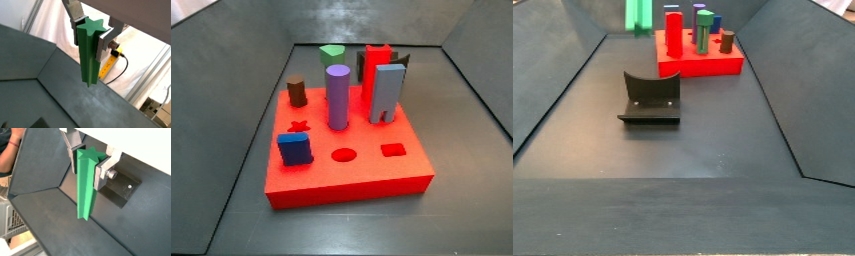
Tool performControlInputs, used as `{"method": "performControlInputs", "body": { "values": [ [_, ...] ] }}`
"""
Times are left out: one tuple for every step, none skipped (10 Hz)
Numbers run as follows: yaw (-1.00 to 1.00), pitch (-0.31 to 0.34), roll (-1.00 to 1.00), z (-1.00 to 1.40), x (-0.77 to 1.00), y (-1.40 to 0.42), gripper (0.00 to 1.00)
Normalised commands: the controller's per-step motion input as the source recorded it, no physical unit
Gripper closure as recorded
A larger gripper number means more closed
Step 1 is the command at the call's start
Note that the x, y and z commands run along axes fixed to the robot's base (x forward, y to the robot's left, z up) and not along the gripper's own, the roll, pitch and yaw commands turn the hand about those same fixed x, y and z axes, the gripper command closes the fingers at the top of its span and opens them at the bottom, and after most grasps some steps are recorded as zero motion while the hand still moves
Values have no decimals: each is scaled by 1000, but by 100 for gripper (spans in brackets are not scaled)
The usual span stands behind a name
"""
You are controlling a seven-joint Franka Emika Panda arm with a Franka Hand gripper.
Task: Pick up the star object. Move up. Place the star object on the fixture. Regrasp the star object. Move to above the board. Insert the star object.
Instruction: Move to above the board.
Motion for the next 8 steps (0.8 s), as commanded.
{"method": "performControlInputs", "body": {
  "values": [
    [84, 92, -48, 917, -41, 66, 100],
    [81, 90, -50, 626, -3, 27, 100],
    [80, 92, -49, 456, 15, 5, 100],
    [76, 98, -47, 288, 19, -2, 100],
    [76, 103, -43, 180, 21, -6, 100],
    [-26, 41, -1000, -45, -467, -1000, 100],
    [-28, 36, -1000, -41, -469, -1000, 100],
    [-27, 24, -1000, -35, -489, -1000, 100]
  ]
}}
